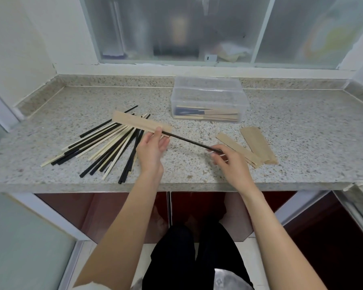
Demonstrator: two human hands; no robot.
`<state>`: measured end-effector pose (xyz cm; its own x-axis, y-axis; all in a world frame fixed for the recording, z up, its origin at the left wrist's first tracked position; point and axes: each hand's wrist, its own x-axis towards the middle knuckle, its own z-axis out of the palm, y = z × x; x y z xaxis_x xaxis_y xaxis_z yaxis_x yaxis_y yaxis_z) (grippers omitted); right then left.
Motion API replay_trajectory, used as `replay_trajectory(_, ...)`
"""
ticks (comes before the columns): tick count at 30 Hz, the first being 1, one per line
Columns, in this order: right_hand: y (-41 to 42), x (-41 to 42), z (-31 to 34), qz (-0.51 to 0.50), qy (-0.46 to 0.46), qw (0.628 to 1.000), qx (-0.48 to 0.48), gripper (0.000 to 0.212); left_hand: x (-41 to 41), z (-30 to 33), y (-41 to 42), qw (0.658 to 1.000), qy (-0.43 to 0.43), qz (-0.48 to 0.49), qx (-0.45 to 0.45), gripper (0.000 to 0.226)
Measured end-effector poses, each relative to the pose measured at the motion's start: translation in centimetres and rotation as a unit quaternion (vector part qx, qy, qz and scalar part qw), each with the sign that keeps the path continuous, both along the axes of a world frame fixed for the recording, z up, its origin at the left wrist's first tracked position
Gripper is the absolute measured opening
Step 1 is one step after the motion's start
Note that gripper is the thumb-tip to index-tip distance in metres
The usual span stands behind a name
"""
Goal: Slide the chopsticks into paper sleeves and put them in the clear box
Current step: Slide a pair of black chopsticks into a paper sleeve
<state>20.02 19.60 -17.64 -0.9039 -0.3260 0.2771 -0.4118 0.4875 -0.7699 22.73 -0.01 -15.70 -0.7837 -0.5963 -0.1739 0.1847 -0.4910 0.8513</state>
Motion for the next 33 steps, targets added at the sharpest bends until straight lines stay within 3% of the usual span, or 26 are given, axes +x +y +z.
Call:
replay_trajectory(3, -1.2, 0.5, 0.3, 0.034, 0.012, 0.998, 0.058, 0.015, 0.5, -0.2, -1.3, 1.0, 0.0, 0.003, 0.001, 0.022)
replay_trajectory(8, -5.4, 1.4, 0.9, 0.076, 0.072, 0.967, 0.23, 0.023, 1.9, -0.4, -3.7, 0.998, -0.018, -0.053, -0.028, 0.009)
replay_trajectory(12, -8.9, 1.6, 0.5, 0.123, 0.088, 0.962, 0.226, 0.021, 3.4, 0.0, -5.9, 0.998, -0.014, -0.02, -0.06, 0.01)
replay_trajectory(16, -12.3, 0.9, 0.1, 0.139, 0.092, 0.959, 0.227, 0.031, 5.0, -0.6, -10.3, 0.983, -0.043, 0.066, -0.168, 0.012)
replay_trajectory(20, -17.9, 1.2, 0.6, 0.166, 0.072, 0.952, 0.246, 0.034, 5.8, -1.4, -12.5, 0.96, -0.09, 0.055, -0.259, 0.013)
replay_trajectory(23, -19.8, 0.9, 0.4, 0.148, 0.048, 0.943, 0.294, 0.037, 6.0, -1.7, -12.5, 0.958, -0.095, 0.04, -0.269, 0.011)
replay_trajectory(29, -18.8, -1.2, 1.2, 0.078, -0.045, 0.971, 0.22, 0.031, 6.2, -2.1, -11.7, 0.952, -0.103, -0.002, -0.288, 0.01)
replay_trajectory(33, -17.7, -1.8, 1.7, 0.038, -0.104, 0.975, 0.191, 0.041, 6.2, -2.2, -11.1, 0.96, -0.095, -0.013, -0.263, 0.01)
